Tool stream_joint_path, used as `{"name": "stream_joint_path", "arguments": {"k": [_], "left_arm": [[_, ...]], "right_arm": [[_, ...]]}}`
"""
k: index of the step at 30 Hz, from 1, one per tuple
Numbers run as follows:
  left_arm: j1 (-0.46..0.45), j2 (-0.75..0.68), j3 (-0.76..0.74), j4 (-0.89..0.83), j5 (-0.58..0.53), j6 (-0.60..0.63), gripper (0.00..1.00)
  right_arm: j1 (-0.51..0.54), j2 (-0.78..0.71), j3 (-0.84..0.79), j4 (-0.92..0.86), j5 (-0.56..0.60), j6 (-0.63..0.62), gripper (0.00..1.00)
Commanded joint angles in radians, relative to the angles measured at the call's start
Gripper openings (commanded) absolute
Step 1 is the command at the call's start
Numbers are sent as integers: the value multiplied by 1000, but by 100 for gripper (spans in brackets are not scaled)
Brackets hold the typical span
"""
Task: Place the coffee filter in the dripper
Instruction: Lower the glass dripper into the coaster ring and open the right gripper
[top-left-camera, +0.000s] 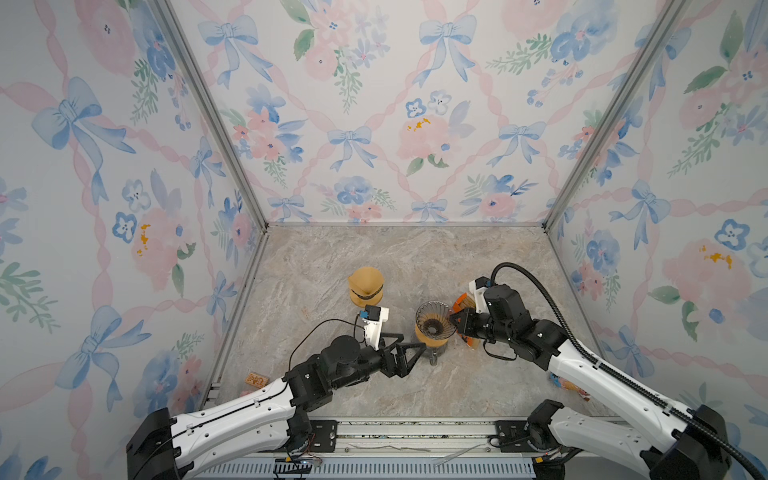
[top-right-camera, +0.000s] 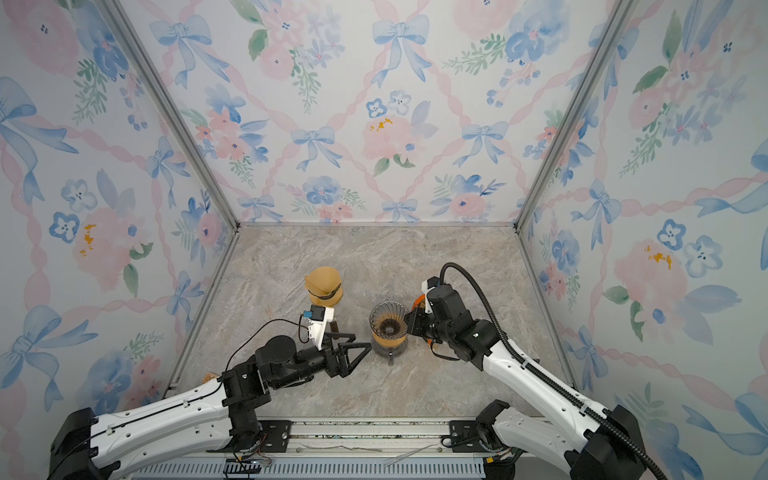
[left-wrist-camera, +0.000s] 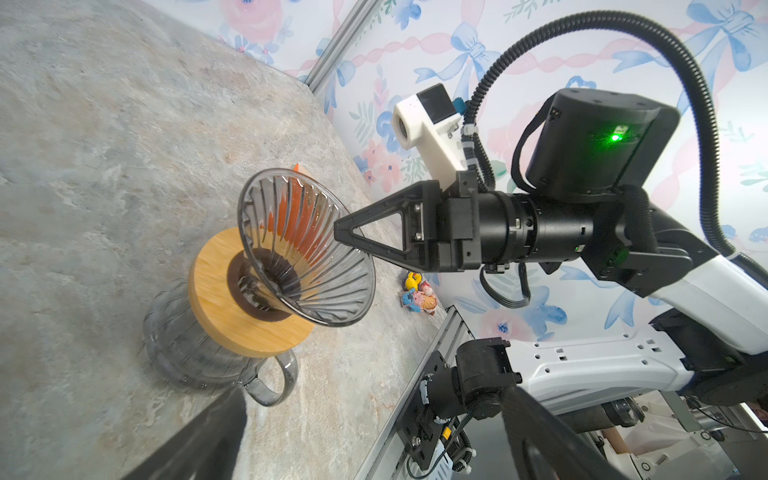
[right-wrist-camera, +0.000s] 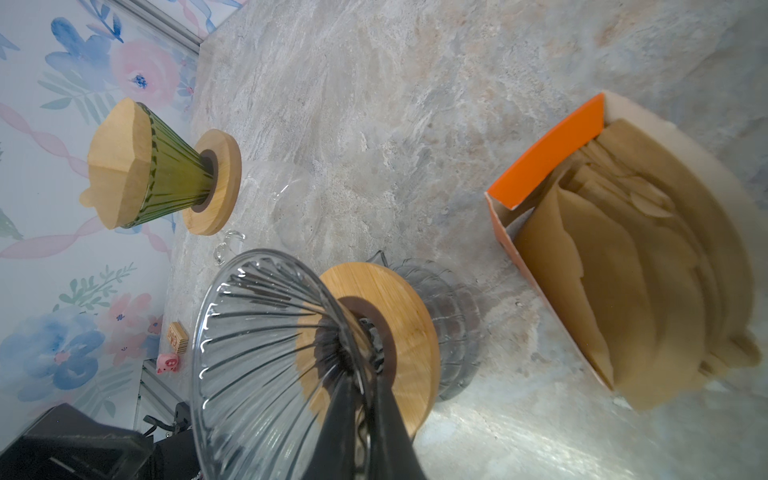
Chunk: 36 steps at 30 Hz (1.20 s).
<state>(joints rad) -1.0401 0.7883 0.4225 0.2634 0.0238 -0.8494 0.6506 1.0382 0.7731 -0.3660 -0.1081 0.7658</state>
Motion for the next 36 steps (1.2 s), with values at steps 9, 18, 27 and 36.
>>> {"name": "stream_joint_path", "arguments": {"k": [9, 18, 27, 36], "left_arm": [[5, -18, -22, 8, -6, -6, 98], [5, -26, -27, 8, -7, -5, 98], [6, -19, -25, 3, -1, -1, 98], [4, 13, -11, -15, 8, -12, 98]], "right_arm": [[26, 21, 51, -45, 50, -14, 14], [26, 23, 51, -37, 47, -6, 17], [24, 0, 65, -40, 29, -12, 31], [5, -126, 19, -91, 59, -59, 43]]}}
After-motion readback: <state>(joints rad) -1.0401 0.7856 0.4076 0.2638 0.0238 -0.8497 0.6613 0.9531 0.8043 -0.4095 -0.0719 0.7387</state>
